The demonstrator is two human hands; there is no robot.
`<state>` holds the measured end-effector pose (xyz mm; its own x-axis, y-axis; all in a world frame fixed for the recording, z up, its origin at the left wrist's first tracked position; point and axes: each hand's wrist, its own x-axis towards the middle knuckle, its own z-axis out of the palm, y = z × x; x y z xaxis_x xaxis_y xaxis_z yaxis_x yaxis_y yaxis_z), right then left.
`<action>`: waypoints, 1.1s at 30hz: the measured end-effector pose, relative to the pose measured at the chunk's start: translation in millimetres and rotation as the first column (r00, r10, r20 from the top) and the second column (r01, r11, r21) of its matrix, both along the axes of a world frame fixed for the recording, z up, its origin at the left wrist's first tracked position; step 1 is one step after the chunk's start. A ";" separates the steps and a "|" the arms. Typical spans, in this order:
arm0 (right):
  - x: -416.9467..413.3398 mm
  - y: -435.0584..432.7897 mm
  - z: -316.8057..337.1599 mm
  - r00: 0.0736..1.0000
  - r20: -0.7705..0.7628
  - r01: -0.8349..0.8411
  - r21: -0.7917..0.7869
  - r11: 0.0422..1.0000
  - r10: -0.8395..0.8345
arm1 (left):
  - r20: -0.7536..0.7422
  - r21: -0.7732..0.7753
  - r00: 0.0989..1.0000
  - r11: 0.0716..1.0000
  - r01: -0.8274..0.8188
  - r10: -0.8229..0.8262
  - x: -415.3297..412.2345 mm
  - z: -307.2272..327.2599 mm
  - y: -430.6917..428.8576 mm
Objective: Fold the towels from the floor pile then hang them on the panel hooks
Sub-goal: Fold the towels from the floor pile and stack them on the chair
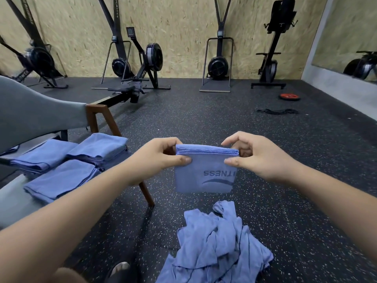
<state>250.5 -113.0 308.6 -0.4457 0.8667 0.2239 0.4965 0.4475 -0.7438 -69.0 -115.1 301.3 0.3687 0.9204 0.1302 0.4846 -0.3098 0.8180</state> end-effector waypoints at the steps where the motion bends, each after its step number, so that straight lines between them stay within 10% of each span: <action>1: -3.1 0.6 1.0 1.000 0.020 -0.009 -0.003 1.000 0.009 | -0.027 0.010 1.000 1.000 0.000 0.000 -2.9 3.2 -1.0; 8: -62.4 14.0 10.5 0.930 0.355 -0.110 0.035 0.993 0.091 | -0.425 0.150 0.897 0.987 -0.065 0.123 -34.4 25.4 -19.5; 25: -405.0 107.9 73.3 0.871 0.413 -0.394 0.267 0.879 0.265 | -0.301 0.344 0.571 0.645 -0.682 0.764 -288.9 67.5 -55.9; 33: -491.8 123.3 14.2 0.901 0.381 -0.369 0.422 0.828 0.208 | -0.367 0.534 0.456 0.585 -0.610 0.810 -329.5 14.7 -52.0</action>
